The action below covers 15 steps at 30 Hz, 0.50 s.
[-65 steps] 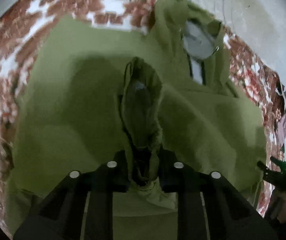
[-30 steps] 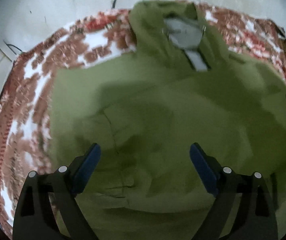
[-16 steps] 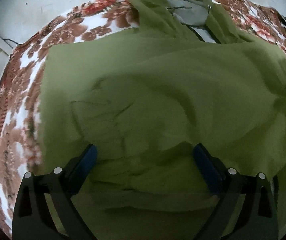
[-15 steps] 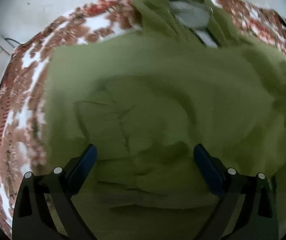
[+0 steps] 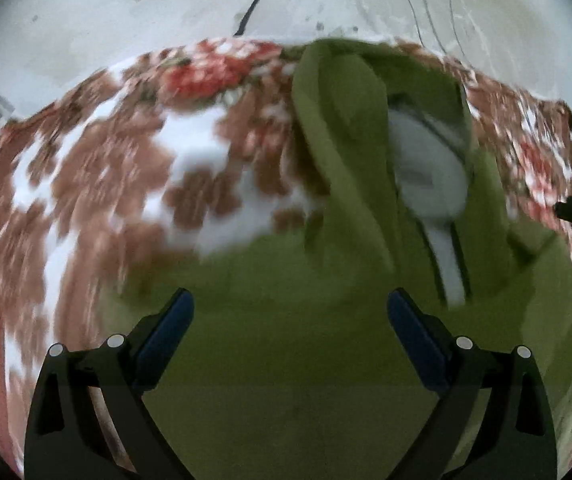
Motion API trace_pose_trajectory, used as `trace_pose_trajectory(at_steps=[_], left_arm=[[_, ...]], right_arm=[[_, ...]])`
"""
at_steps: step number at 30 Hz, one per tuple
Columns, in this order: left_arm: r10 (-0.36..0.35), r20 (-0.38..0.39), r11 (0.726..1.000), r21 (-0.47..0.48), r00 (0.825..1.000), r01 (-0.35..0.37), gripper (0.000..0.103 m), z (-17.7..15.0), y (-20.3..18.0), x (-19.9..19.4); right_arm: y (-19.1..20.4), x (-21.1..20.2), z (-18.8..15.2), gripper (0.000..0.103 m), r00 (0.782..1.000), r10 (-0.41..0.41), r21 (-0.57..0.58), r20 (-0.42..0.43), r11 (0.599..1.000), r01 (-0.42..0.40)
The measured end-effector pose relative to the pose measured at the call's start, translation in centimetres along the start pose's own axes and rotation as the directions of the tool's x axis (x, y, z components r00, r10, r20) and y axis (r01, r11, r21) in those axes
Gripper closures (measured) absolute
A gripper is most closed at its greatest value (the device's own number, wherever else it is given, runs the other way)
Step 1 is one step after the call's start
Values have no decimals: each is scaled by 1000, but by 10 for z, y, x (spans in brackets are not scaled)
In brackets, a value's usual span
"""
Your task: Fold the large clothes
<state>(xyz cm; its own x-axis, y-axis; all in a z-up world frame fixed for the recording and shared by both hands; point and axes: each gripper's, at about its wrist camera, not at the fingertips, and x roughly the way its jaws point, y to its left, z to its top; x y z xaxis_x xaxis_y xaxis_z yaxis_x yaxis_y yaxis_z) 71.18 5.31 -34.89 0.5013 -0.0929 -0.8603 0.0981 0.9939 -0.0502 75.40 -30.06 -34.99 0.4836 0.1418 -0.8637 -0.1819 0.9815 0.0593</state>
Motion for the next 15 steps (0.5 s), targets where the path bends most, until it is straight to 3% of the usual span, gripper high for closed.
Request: trace_pose_trajectory(at_steps=[7,11,13,15], left_arm=[[-13,24,998,55,1000,12,8,108,-2,64],[11,80,1000,8,997,-12,9,157,9,87],[-16,72,998,-56,997,20,9,175,20,105],[-60,61,995,-82,996,65,16,188,23,122]], right_arm=[[23,59,102,5,999,-1,-71,45,997,5],[25,88,153,5,996,79,-52,42,996,-77],[24,106,168,5,996,91,-19,-3,996,-91],[21,114,177,8,993,110,10,30,994,-111]])
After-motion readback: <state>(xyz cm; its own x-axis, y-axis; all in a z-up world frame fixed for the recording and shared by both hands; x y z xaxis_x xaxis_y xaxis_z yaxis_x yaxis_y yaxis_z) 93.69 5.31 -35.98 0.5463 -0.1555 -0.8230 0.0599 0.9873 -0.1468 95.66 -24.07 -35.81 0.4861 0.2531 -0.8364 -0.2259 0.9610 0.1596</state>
